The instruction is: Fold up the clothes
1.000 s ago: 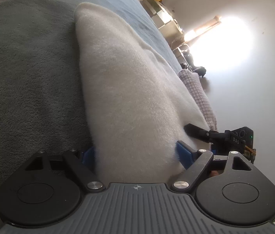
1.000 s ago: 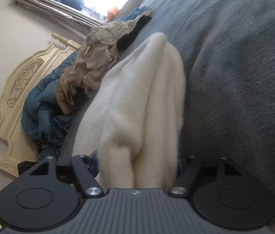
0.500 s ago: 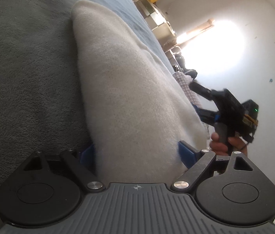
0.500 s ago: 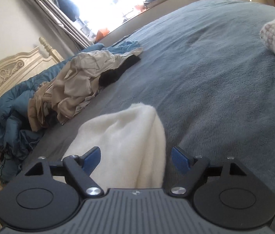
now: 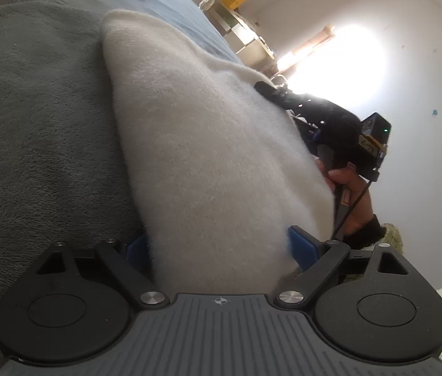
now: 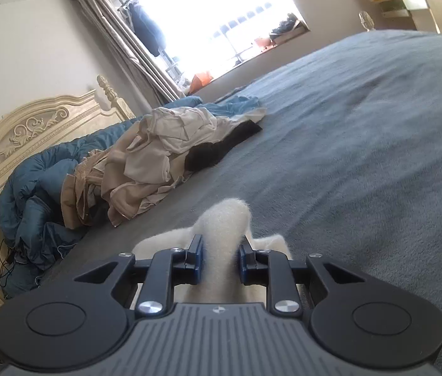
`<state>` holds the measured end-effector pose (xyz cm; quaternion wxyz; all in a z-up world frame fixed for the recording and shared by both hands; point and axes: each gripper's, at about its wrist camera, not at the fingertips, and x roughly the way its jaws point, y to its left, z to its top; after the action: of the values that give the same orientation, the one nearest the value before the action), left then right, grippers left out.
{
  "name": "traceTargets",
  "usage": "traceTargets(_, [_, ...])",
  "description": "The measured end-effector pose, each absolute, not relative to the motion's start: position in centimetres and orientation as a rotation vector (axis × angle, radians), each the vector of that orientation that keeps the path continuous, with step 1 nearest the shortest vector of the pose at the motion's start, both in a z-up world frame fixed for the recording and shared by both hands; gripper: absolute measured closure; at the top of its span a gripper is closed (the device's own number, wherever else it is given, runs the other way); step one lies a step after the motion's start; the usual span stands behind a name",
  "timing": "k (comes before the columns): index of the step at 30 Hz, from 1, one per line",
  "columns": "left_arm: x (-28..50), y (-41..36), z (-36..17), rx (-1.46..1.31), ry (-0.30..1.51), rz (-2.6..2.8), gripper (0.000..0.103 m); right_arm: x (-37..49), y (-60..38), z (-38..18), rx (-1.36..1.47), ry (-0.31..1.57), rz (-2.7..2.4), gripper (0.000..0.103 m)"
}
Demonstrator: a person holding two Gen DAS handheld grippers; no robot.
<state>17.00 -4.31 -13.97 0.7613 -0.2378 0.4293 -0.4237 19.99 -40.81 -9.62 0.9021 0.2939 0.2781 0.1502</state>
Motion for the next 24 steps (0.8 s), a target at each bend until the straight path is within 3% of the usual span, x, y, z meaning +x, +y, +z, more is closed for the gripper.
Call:
traceTargets(3, [16.7,-4.6,-13.6,-0.49,0.932,-0.917,0.012,20.9,-42.0,-11.6,0.681,0.601,0.309,0.079])
traceTargets(7, [16.4,-4.8,-13.4,-0.476,0.929,-0.915,0.011,20.1,-41.2,-10.2,0.583,0.536,0.312,0.079])
traceTargets(8, [16.5,-5.0,-13.4,-0.475,0.93,-0.914,0.011,20.4,-41.0,-10.7,0.547,0.573,0.291,0.077])
traceTargets(10, [16.8,-5.5,-13.2,-0.469,0.931,-0.914,0.01,20.4,-41.0,-11.2,0.525,0.597,0.266,0.063])
traceTargets(14, [16.9,-5.6,-13.2,-0.462,0.928,-0.921,0.01,18.9,-39.7,-9.4,0.409,0.522,0.218,0.068])
traceTargets(16, [16.9,-5.5,-13.2,-0.462,0.926,-0.924,0.009,18.0,-38.0,-8.3,0.265,0.492,0.201,0.08])
traceTargets(19, [16.7,-5.0,-13.4,-0.462,0.923,-0.928,0.009,17.9,-36.4,-7.9,0.159,0.501,0.214,0.087])
traceTargets(24, [16.8,-5.1,-13.4,-0.464,0.92,-0.924,0.009,17.4,-36.6,-6.1,0.178,0.384,0.213,0.089])
